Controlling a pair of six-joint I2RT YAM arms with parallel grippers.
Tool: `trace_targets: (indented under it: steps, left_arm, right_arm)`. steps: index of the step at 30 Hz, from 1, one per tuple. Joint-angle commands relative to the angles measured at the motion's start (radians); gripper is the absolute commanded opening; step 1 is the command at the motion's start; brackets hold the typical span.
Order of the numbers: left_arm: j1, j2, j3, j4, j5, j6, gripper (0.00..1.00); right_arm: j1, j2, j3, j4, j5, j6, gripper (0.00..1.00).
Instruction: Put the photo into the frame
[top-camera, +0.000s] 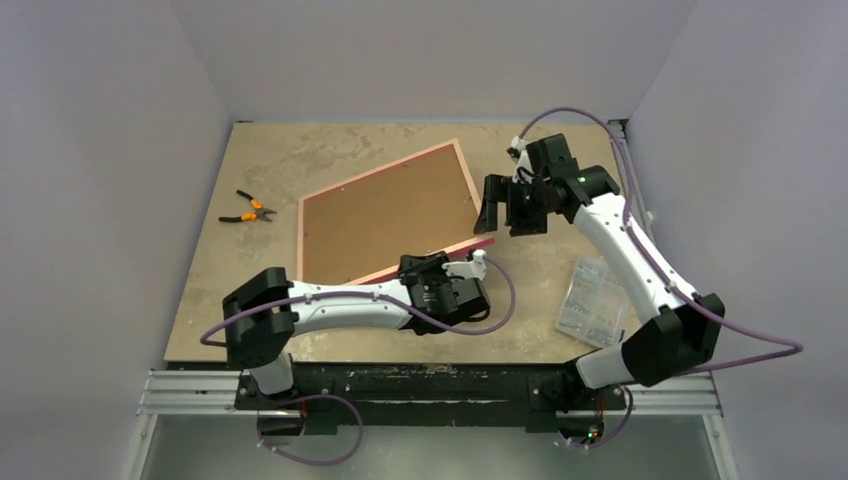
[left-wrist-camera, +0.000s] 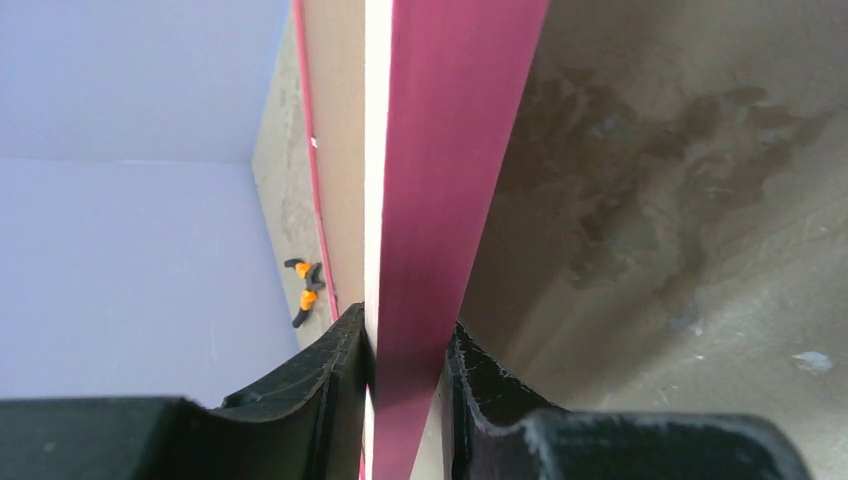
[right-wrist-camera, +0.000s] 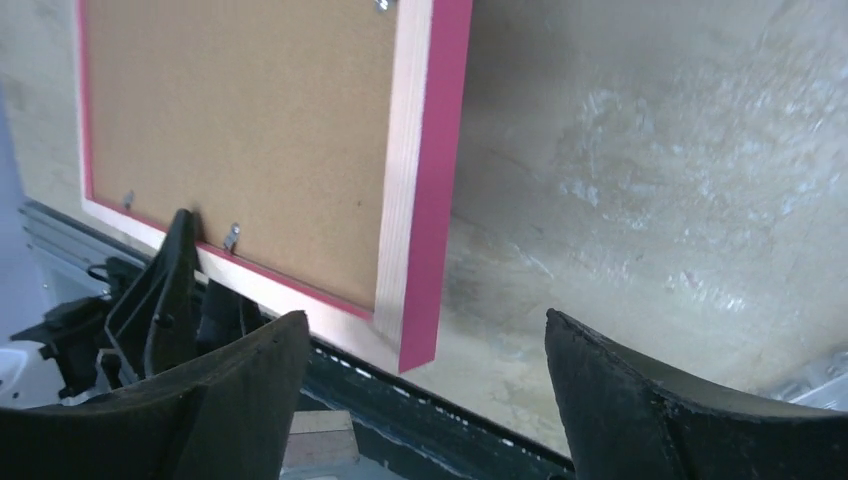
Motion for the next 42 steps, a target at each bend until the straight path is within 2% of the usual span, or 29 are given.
trace_targets:
  steps: [1,6,12,14,16,23,31,35,42]
  left_arm:
    - [-0.005,-0.144,0.077,0.001,-0.144,-0.035,0.00]
    - [-0.015,-0.257,0.090,-0.041,-0.115,-0.040,0.00]
    - [-0.018,-0.396,0.092,-0.139,-0.027,-0.112,0.00]
    - [-0.020,-0.442,0.089,-0.169,0.008,-0.130,0.00]
    - [-0.020,-0.503,0.076,-0.184,0.060,-0.137,0.00]
    - [-0.020,-0.662,0.019,-0.183,0.240,-0.120,0.00]
    - [-0.020,-0.751,-0.014,-0.160,0.455,-0.065,0.00]
    - [-0.020,-0.759,-0.015,-0.167,0.525,-0.053,0.00]
    - [-0.020,-0.762,-0.004,-0.165,0.597,-0.075,0.00]
  right_arm:
    - [-0.010,-0.130,0.095,0.117,0.046,0.009,0.87]
    - [-0.012,-0.256,0.058,0.319,0.031,-0.086,0.87]
    - [-0.013,-0.501,-0.218,0.812,0.025,-0.208,0.84]
    - [-0.012,-0.562,-0.309,0.970,-0.025,-0.286,0.84]
    - [-0.012,-0.597,-0.365,1.049,-0.101,-0.387,0.87]
    - [-0.013,-0.602,-0.418,0.994,-0.540,-0.773,0.83]
    - [-0.009,-0.567,-0.424,1.033,-0.872,-0.853,0.83]
    - [0.016,-0.541,-0.419,1.078,-0.955,-0.850,0.82]
    - [0.138,-0.511,-0.441,1.052,-0.928,-0.981,0.83]
